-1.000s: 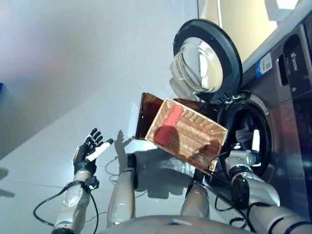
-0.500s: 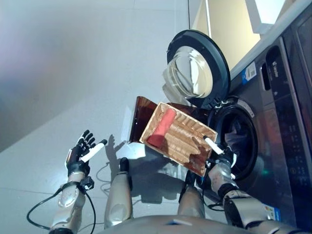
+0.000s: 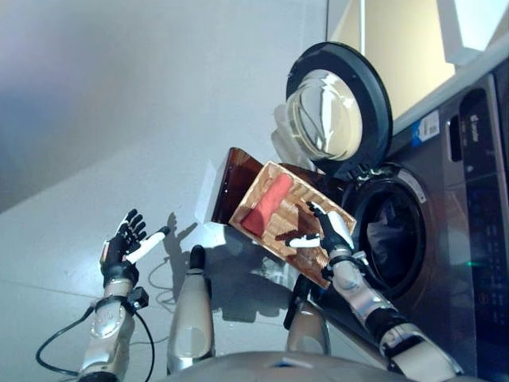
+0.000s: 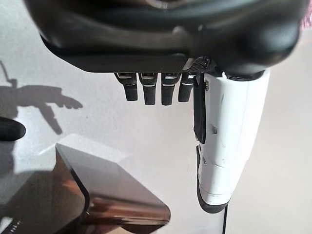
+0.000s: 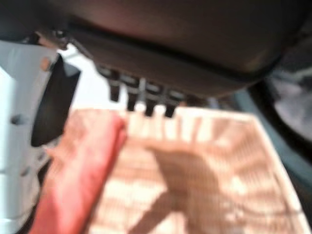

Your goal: Pick up the clothes and place them into the washing machine

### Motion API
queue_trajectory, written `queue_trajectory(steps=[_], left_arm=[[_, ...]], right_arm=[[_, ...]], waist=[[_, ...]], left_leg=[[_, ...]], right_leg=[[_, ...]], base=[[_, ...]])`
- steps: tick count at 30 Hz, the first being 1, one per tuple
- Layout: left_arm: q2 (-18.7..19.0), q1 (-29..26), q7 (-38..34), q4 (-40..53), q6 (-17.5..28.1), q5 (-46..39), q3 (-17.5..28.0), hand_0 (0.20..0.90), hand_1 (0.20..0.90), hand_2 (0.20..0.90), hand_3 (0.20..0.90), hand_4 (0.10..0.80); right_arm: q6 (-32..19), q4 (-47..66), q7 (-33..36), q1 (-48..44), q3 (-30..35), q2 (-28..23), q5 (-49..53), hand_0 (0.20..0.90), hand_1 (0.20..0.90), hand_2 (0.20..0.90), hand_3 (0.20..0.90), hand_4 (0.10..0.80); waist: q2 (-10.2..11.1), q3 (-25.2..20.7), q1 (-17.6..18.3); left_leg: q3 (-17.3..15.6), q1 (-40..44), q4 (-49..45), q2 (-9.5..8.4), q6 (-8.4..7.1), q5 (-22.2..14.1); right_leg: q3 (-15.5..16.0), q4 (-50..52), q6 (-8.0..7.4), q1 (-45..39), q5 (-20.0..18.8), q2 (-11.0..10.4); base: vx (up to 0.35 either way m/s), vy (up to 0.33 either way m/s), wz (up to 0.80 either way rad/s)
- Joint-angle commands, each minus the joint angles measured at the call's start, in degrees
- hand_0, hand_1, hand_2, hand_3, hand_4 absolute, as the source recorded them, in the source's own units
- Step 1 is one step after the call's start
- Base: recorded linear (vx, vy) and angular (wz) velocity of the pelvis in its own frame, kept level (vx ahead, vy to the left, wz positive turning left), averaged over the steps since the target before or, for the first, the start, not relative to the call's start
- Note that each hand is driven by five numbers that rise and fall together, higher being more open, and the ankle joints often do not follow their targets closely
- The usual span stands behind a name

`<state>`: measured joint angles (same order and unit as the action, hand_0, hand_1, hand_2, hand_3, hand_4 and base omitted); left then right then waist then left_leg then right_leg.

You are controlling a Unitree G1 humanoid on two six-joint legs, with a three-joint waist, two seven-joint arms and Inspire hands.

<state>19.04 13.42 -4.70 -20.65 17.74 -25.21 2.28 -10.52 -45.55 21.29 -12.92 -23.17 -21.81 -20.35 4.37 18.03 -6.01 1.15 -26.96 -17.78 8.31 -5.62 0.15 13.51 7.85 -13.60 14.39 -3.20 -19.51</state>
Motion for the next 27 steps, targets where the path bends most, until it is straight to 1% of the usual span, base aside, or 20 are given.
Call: queue_trajectory(steps=[1,3,4,5,8,9,10,11,12,14,17,21,27], left_arm=[[4.8,2.2,0.5,6.3,5.5,1.6,3.3,0.9,0.9,0.9,0.9,0.8],[5.4,2.0,1.0,6.2,5.7,1.7,3.0,0.9,0.9,0.9,0.9,0.8],[5.3,2.0,1.0,6.2,5.7,1.7,3.0,0.9,0.9,0.9,0.9,0.8],[6.0,2.0,1.3,6.1,5.7,1.8,2.4,0.9,0.9,0.9,0.9,0.8],[6.6,2.0,1.5,6.4,5.6,1.6,1.7,0.9,0.9,0.9,0.9,0.8],[6.6,1.9,1.5,6.4,5.6,1.6,1.8,0.9,0.9,0.9,0.9,0.8],[6.8,2.0,1.6,6.9,5.5,1.4,1.2,0.9,0.9,0.9,0.9,0.8],[6.8,2.0,1.6,6.9,5.5,1.4,1.2,0.9,0.9,0.9,0.9,0.8],[7.1,1.8,1.8,7.2,5.5,1.1,0.6,0.9,0.9,0.9,0.9,0.8],[7.3,1.9,1.7,7.6,5.7,1.1,0.5,0.9,0.9,0.9,0.9,0.8],[7.7,1.7,1.4,8.6,5.8,1.0,0.3,0.9,0.9,0.9,0.9,0.8],[8.3,1.2,0.9,8.6,5.9,0.8,0.5,0.9,0.9,0.9,0.9,0.8],[8.9,1.1,0.2,8.6,6.0,0.4,0.8,0.9,0.9,0.9,0.9,0.8]], right_arm=[[-0.6,4.7,2.7,0.0,-1.2,-4.7,-10.7,0.9,0.9,0.9,0.9,0.8],[0.3,3.6,3.4,-0.7,-4.3,-6.2,-17.5,0.9,0.9,0.9,0.9,0.8],[0.2,3.5,3.5,-0.8,-4.3,-6.2,-17.6,0.9,0.9,0.9,0.9,0.8],[2.2,1.3,4.7,-2.8,-8.8,-7.7,-25.8,0.9,0.9,0.9,0.9,0.8],[4.8,-3.8,6.1,-5.3,-13.2,-6.7,-32.5,0.9,0.9,0.9,0.9,0.8],[4.8,-4.0,6.2,-5.5,-13.2,-6.6,-32.5,0.9,0.9,0.9,0.9,0.8],[6.2,-5.6,6.8,-6.5,-14.8,-5.6,-34.9,0.9,0.9,0.9,0.9,0.8],[6.3,-5.8,6.9,-6.6,-14.8,-5.5,-35.0,0.9,0.9,0.9,0.9,0.8],[7.4,-7.0,7.7,-7.8,-16.6,-4.4,-37.1,0.9,0.9,0.9,0.9,0.8],[8.5,-8.7,8.2,-8.8,-17.7,-3.1,-38.4,0.9,0.9,0.9,0.9,0.8],[9.9,-10.9,9.2,-9.8,-18.1,-1.1,-38.7,0.9,0.9,0.9,0.9,0.8],[11.3,-13.1,9.9,-11.5,-18.7,0.4,-39.2,0.9,0.9,0.9,0.9,0.8],[12.4,-13.4,10.6,-14.2,-20.6,0.1,-40.7,0.9,0.9,0.9,0.9,0.8]], waist=[[1.3,-2.5,-1.5],[1.6,-2.5,-1.8],[1.6,-2.6,-1.7],[1.9,-2.4,-2.4],[2.2,-2.5,-3.2],[2.3,-2.5,-3.2],[2.5,-2.5,-3.6],[2.5,-2.5,-3.6],[2.7,-2.4,-4.2],[2.9,-2.3,-4.7],[3.1,-2.1,-5.5],[3.4,-2.0,-6.5],[3.2,-1.0,-7.6]], left_leg=[[1.5,-1.1,4.3,1.12,-1.31,4.0],[2.0,-1.2,4.5,1.15,-1.35,4.0],[2.0,-1.4,4.8,1.0,-1.24,4.5],[2.3,-1.5,4.6,1.05,-1.28,4.0],[2.8,-1.8,5.1,0.93,-1.21,4.2],[2.8,-2.0,5.3,0.82,-1.12,4.6],[3.0,-2.1,5.7,0.76,-1.14,5.0],[3.0,-2.1,5.8,0.77,-1.14,5.0],[3.2,-2.3,6.1,0.67,-1.16,5.3],[3.4,-2.6,6.3,0.54,-1.08,5.4],[3.8,-2.8,6.4,0.54,-1.23,5.0],[4.2,-3.6,6.3,0.06,-1.16,5.3],[4.5,-4.0,5.6,-0.19,-1.18,4.7]], right_leg=[[-1.4,2.8,-0.5,2.3,-3.5,-3.3],[-1.1,2.9,-0.56,2.3,-3.4,-3.1],[-1.1,2.7,-0.57,2.5,-3.8,-3.2],[-0.8,3.0,-0.53,2.4,-3.3,-3.0],[-0.5,2.7,-0.59,2.4,-3.4,-2.9],[-0.5,2.5,-0.58,2.6,-3.8,-2.9],[-0.3,2.3,-0.61,2.7,-4.0,-3.0],[-0.2,2.2,-0.61,2.7,-4.0,-2.9],[0.0,1.9,-0.63,2.7,-4.2,-2.9],[0.2,1.6,-0.69,2.7,-4.5,-2.8],[0.7,1.4,-0.75,2.6,-4.3,-2.7],[1.3,1.5,-0.74,2.6,-4.8,-2.8],[1.5,2.1,-0.5,2.7,-4.2,-2.9]], base=[[0.004,-0.03,0.16],[0.005,-0.037,0.08],[0.013,-0.044,0.02],[0.013,-0.037,0.04],[0.009,-0.026,0.03],[0.0,0.0,0.0],[0.0,0.0,0.0],[-0.005,-0.021,0.05],[0.0,-0.015,0.06],[-0.001,-0.021,0.09],[0.01,-0.015,0.06],[0.015,-0.018,0.11],[-0.005,0.003,0.06]])
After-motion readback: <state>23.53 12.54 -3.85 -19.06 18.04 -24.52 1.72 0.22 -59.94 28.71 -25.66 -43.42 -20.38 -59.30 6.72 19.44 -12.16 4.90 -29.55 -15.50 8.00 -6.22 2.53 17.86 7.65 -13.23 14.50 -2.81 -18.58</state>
